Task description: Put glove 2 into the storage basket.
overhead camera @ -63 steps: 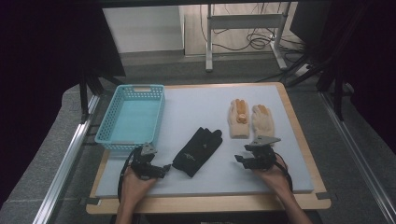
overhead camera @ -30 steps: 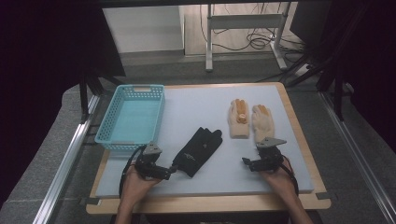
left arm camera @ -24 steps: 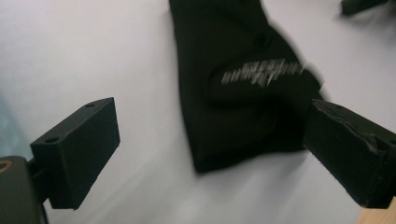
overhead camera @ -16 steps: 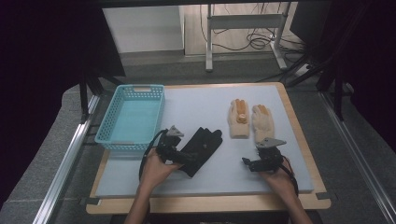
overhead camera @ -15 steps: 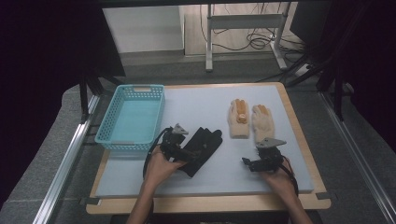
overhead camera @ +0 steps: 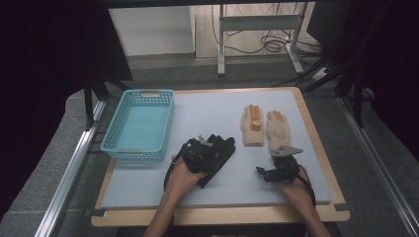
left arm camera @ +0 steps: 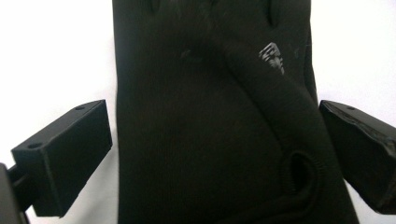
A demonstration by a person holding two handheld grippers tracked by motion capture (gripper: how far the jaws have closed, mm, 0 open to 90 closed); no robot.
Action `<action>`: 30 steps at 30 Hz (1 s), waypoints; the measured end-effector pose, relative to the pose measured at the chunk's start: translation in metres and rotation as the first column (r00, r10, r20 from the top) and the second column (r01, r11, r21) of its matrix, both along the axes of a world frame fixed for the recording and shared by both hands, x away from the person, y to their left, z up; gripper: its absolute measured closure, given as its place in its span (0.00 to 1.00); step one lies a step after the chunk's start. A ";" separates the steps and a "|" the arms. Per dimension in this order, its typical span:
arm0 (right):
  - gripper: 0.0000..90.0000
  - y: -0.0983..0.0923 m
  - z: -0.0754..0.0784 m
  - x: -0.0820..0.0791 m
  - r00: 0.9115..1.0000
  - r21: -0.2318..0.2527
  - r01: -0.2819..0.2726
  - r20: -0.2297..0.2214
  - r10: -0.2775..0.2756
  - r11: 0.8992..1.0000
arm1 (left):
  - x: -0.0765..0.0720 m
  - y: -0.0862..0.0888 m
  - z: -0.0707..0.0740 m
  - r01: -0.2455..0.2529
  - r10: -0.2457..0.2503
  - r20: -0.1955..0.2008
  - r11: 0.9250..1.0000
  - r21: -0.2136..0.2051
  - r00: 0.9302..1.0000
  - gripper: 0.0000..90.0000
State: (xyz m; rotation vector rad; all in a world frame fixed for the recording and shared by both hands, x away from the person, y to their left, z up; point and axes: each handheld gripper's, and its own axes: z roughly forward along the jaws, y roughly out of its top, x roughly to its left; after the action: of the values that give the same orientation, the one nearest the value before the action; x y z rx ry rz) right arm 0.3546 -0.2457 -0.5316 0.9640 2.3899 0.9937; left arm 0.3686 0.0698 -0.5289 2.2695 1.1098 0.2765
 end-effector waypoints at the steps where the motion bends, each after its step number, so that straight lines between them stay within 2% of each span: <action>1: 0.19 0.000 0.000 0.000 1.000 0.000 0.000 0.000 0.000 1.000 | -0.001 0.001 -0.001 0.001 -0.001 -0.008 1.000 -0.011 1.000 0.00; 3: 0.19 0.000 0.000 0.000 1.000 0.000 0.000 0.000 0.000 1.000 | -0.004 0.000 -0.004 0.012 -0.013 -0.021 1.000 -0.023 1.000 0.00; 5: 0.19 0.000 0.000 0.000 1.000 0.001 0.000 -0.001 0.000 1.000 | -0.009 -0.005 -0.004 0.032 -0.032 -0.009 0.999 0.006 0.999 0.00; 6: 0.19 0.000 0.000 0.000 1.000 0.001 0.000 -0.002 0.000 1.000 | -0.012 -0.008 -0.004 0.043 -0.043 0.003 0.998 0.044 0.999 0.00; 10: 0.19 0.000 0.000 0.000 1.000 -0.001 0.000 0.000 0.000 1.000 | -0.014 -0.012 -0.004 0.047 -0.047 0.003 0.998 0.052 0.999 0.00; 12: 0.19 0.000 0.000 0.000 1.000 -0.001 0.000 0.001 0.000 1.000 | -0.013 -0.011 -0.002 0.034 -0.034 0.004 0.998 0.050 0.999 0.02; 13: 0.19 0.000 0.000 0.000 1.000 0.000 0.000 0.000 0.000 1.000 | -0.013 -0.010 -0.001 0.036 -0.036 0.007 0.998 0.052 0.999 0.12; 16: 0.19 0.000 0.000 0.000 1.000 -0.001 0.000 0.000 0.000 1.000 | -0.015 -0.006 0.004 0.033 -0.034 0.009 0.998 0.057 0.999 0.30; 18: 0.19 0.000 0.000 0.000 1.000 -0.001 0.000 0.001 0.000 1.000 | -0.016 -0.005 0.007 0.034 -0.035 0.016 0.998 0.062 0.999 0.46; 19: 0.19 0.000 0.000 0.000 1.000 -0.003 -0.001 0.004 0.001 1.000 | -0.017 -0.004 0.008 0.043 -0.045 0.024 0.996 0.077 0.999 0.46; 23: 0.19 0.000 0.000 -0.001 1.000 -0.003 0.000 0.004 0.000 1.000 | -0.019 -0.004 0.010 0.037 -0.043 0.052 0.993 0.109 0.998 0.65; 25: 0.19 0.000 0.000 -0.001 1.000 -0.004 0.000 0.005 0.000 1.000 | -0.017 -0.002 0.012 0.033 -0.039 0.054 0.995 0.095 0.998 0.70; 28: 0.19 0.000 0.000 -0.001 1.000 -0.004 0.001 0.005 -0.001 1.000 | -0.015 0.003 0.015 0.016 -0.022 0.067 0.996 0.090 0.998 0.72; 30: 0.19 0.000 0.000 -0.001 1.000 -0.003 0.001 0.004 -0.001 1.000 | -0.011 0.008 0.020 0.012 -0.015 0.053 0.998 0.056 0.998 0.72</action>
State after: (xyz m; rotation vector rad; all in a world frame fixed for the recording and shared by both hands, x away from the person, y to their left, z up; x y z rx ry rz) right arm 0.3539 -0.2454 -0.5316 0.9611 2.3871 0.9908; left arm 0.3573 0.0776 -0.5086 2.3041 1.0713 0.3646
